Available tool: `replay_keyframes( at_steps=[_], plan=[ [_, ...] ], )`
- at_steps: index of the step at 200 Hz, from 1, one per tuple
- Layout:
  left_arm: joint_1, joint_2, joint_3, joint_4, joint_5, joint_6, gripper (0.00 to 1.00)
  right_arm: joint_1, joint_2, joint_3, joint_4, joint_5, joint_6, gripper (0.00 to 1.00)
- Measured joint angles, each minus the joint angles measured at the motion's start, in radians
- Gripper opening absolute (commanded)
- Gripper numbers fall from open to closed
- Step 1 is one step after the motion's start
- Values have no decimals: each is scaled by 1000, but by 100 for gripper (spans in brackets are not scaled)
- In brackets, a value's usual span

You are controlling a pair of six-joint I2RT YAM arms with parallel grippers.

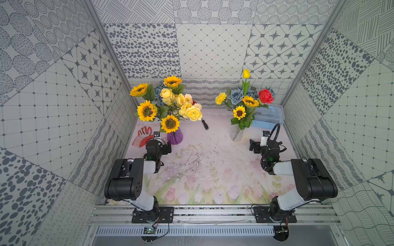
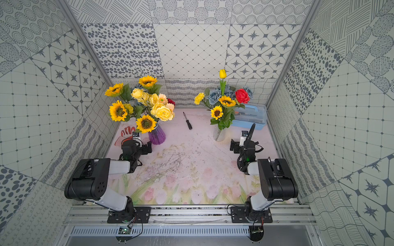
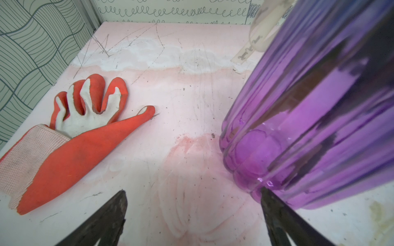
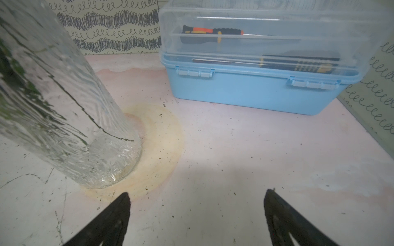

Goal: Pick out yellow flowers from the vase
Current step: Pick up the flower from the vase.

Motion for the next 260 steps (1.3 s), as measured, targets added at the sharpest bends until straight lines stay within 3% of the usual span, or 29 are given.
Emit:
replay_keyframes(
  at_steps=[60,92,139,188,260],
  plan=[
    [0,0,0,0,0,0,98,-1,-1,3,-9,-17,-4,98],
    [-7,-31,1,-25,-10,0,98,3,-73,57,-156,-30,-14,98],
    [-99,-283,20,-154,-100,0,98,36,-351,77,-277,-51,-12,97],
    [-153,-578,-26,-338,-132,-76,98,182,-589,124,-455,-42,-11,92],
    [-317,-982,-107,-610,-135,-200,98,225,-597,372,-584,-90,83,85]
  ],
)
